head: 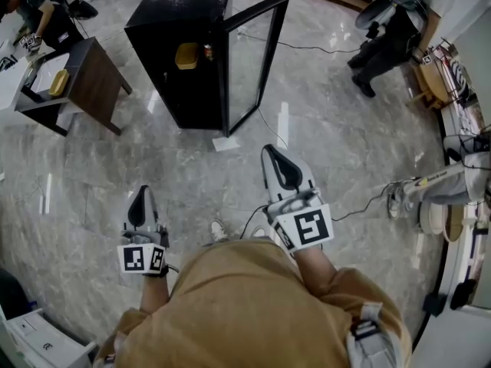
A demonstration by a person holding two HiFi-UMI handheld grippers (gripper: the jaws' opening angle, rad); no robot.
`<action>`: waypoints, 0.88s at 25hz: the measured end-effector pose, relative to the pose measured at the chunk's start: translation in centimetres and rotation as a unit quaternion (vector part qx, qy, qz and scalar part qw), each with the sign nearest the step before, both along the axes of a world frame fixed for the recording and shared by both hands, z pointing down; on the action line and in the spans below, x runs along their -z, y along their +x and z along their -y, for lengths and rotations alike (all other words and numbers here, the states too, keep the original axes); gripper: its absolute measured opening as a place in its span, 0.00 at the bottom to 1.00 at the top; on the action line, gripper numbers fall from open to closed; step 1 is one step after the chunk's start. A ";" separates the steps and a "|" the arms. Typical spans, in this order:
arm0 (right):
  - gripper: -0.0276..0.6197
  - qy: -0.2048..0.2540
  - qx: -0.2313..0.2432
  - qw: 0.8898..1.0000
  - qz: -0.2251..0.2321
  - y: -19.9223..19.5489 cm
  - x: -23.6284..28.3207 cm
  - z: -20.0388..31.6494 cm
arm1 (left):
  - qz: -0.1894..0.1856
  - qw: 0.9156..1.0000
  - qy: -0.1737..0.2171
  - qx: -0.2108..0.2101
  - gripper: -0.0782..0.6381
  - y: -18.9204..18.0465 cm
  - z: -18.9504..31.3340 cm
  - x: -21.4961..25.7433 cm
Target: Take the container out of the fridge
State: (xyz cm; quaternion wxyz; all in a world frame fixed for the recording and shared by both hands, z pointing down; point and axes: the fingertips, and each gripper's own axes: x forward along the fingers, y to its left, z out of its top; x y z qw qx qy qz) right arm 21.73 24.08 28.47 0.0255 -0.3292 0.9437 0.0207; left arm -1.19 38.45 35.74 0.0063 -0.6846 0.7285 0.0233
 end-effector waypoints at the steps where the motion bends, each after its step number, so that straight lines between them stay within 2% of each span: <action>1: 0.05 0.002 0.000 1.000 0.000 -0.6 0.1 -0.1 | 0.000 1.000 0.002 -0.001 0.11 -0.5 0.0 0.1; 10: 0.05 0.007 -0.010 1.000 -0.010 -5.9 0.0 -1.6 | -0.012 1.000 0.008 -0.014 0.11 -6.1 -0.4 -0.7; 15: 0.05 0.004 -0.015 1.000 -0.014 -7.6 -0.1 -2.6 | -0.017 0.999 0.011 -0.030 0.11 -7.4 -0.4 -1.2; 19: 0.05 0.015 -0.008 1.000 -0.011 -9.1 0.9 -3.1 | -0.021 0.999 0.015 -0.027 0.11 -8.8 -0.6 -0.8; 22: 0.05 0.020 -0.012 1.000 0.007 -9.7 1.8 -3.0 | -0.020 0.999 0.018 -0.034 0.11 -8.8 -0.3 -0.6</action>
